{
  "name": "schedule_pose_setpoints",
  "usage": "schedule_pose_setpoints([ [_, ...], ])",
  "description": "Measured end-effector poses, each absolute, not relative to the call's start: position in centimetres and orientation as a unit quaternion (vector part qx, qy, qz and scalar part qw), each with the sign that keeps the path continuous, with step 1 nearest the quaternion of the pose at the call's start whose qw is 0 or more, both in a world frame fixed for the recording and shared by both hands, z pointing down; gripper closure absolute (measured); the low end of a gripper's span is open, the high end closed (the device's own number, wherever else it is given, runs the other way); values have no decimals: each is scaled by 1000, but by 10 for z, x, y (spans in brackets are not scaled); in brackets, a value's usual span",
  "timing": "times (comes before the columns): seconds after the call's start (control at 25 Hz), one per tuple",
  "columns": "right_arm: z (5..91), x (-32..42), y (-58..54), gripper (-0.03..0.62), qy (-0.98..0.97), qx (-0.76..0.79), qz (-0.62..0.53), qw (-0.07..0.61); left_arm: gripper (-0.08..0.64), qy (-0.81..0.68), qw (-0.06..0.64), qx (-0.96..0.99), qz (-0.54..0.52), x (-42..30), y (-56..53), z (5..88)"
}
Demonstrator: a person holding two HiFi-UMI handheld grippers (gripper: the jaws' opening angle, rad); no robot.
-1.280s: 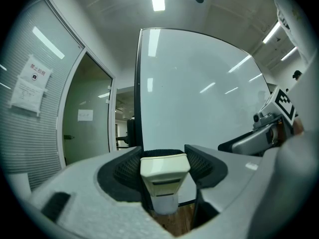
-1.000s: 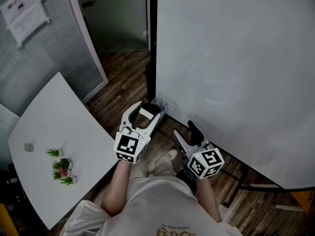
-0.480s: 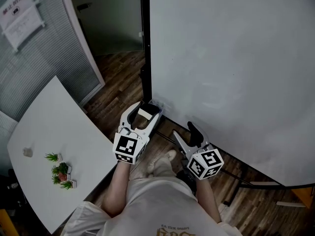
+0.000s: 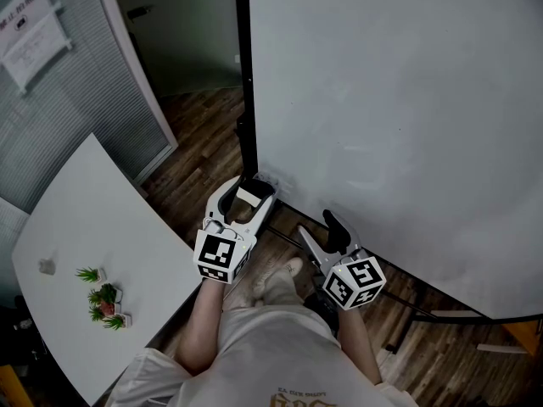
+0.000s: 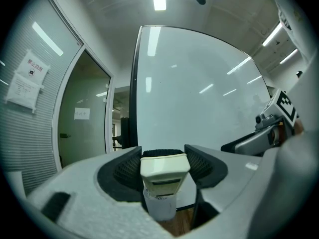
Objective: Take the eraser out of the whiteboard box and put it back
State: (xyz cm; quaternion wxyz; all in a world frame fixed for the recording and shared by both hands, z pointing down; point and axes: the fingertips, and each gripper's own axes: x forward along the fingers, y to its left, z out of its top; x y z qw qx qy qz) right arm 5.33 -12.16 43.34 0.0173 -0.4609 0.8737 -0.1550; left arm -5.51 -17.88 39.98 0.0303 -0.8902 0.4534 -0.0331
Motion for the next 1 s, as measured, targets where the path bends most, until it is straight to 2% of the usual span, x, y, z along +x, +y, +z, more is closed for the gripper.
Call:
schedule_pose_setpoints([
  [1.0, 438, 61, -124, 296, 870, -466, -161, 18, 293, 460, 14, -887, -37, -59, -187, 413],
])
